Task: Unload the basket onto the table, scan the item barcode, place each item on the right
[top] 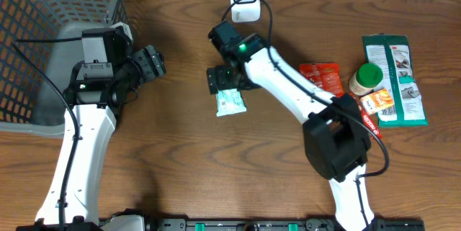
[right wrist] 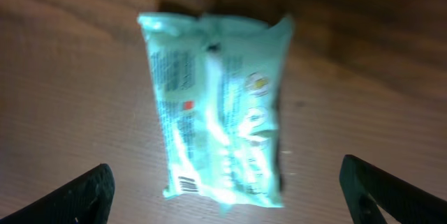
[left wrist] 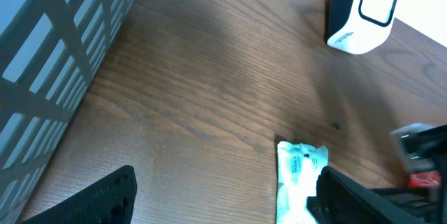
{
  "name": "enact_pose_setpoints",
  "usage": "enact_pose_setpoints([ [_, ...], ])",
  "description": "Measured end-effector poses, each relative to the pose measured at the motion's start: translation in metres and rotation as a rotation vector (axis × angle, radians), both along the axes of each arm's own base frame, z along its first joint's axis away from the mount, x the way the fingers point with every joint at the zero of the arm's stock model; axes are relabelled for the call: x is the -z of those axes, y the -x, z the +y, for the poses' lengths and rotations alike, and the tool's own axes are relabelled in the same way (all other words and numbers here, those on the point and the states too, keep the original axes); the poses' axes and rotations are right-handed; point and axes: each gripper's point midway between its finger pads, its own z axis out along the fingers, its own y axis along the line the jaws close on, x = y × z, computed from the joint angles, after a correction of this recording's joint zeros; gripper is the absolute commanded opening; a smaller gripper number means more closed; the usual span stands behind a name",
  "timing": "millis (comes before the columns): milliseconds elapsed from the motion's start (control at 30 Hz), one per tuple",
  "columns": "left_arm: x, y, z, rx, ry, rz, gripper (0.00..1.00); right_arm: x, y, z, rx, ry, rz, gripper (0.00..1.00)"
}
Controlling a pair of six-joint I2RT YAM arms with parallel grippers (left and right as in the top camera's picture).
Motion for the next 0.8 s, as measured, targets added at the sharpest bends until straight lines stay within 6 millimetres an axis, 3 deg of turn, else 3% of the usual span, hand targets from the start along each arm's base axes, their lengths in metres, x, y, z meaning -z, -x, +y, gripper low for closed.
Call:
enact_pose_setpoints([
  [133,0.000,0.000,0.000,0.000,0.000,0.000,0.83,-0.015,-0.019,-0.004,-0.096,-0.147,-0.010,0.83],
  [267,0.000,0.000,0.000,0.000,0.000,0.000,0.83,-0.021,-0.036,-0.018,-0.172,-0.208,-0.040,0.82],
  [400,0.000,0.000,0.000,0.000,0.000,0.000,0.83,-0.028,-0.047,-0.011,-0.252,-0.250,-0.108,0.83],
  [433,0.000,0.000,0.000,0.000,0.000,0.000,0.98,-0.028,-0.048,-0.009,-0.262,-0.255,-0.115,0.83],
  [667,-0.017,-0.017,-0.001,0.001,0.006,-0.096,0.98,-0.010,-0.053,-0.001,-0.287,-0.373,-0.070,0.83],
  [800,-0.006,-0.004,-0.019,0.053,0.065,-0.026,0.98,-0.011,-0.057,-0.008,-0.278,-0.397,-0.065,0.82],
])
